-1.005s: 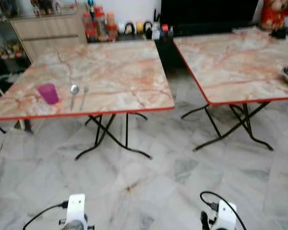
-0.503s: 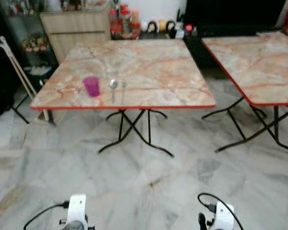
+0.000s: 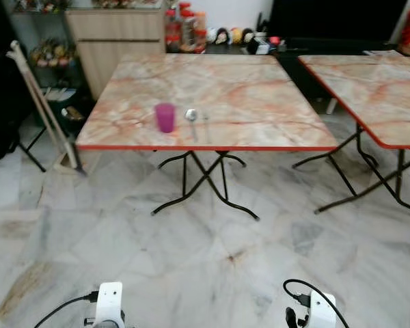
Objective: Setting the table
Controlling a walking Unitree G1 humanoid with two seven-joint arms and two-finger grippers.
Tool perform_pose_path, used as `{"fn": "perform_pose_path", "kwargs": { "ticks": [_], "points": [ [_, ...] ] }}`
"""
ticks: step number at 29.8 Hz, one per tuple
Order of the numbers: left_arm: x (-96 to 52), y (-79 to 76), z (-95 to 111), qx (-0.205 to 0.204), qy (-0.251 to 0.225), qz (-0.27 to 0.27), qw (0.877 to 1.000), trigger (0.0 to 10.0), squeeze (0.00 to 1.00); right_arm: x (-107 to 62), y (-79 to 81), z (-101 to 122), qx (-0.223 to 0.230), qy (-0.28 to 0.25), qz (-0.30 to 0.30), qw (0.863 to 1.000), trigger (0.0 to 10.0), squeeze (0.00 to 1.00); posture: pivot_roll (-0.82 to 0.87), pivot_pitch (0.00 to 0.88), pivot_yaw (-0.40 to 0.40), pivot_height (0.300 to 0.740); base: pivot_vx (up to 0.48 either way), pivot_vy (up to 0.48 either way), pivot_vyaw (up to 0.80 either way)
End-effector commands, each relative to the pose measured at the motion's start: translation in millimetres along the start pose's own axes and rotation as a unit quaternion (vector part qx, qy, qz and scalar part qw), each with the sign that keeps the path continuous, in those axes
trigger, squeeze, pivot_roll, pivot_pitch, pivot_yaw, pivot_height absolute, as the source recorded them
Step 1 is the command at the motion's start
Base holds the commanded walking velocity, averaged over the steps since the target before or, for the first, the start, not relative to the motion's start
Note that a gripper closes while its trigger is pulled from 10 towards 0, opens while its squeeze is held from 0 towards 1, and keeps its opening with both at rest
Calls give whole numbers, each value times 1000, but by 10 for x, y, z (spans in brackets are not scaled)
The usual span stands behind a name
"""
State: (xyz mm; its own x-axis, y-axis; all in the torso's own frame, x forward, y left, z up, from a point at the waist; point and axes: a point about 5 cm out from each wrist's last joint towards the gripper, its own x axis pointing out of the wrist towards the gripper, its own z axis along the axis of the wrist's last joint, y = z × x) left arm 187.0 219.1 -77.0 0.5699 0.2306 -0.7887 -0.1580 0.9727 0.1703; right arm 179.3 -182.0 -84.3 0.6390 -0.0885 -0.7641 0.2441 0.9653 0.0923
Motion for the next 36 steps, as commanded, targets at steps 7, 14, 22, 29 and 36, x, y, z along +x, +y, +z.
{"fn": "perform_pose_path", "kwargs": {
  "ticks": [7, 14, 22, 29, 36],
  "points": [
    [8, -110, 97, -5, -16, -19, 1000, 10000, 0, -4, -122, 31, -1, -3, -15, 1000, 10000, 0, 37, 0, -69, 740, 0, 0, 0],
    [8, -124, 110, -9, -18, -20, 1000, 10000, 0, -5, -127, 28, 2, -3, -17, 1000, 10000, 0, 35, 0, -69, 740, 0, 0, 0],
    [12, -108, 139, -11, -25, -16, 1000, 10000, 0, -1, -114, 42, 3, -6, -15, 1000, 10000, 0, 40, 0, -70, 740, 0, 0, 0],
    [15, -77, 144, -6, -25, -12, 1000, 10000, 0, 2, -81, 39, 6, -6, -11, 1000, 10000, 0, 44, 0, -62, 740, 0, 0, 0],
    [18, -56, 159, -5, -26, -9, 1000, 10000, 0, 5, -58, 45, 10, -7, -10, 1000, 10000, 0, 47, 0, -58, 740, 35, 0, 0]
  ]
}}
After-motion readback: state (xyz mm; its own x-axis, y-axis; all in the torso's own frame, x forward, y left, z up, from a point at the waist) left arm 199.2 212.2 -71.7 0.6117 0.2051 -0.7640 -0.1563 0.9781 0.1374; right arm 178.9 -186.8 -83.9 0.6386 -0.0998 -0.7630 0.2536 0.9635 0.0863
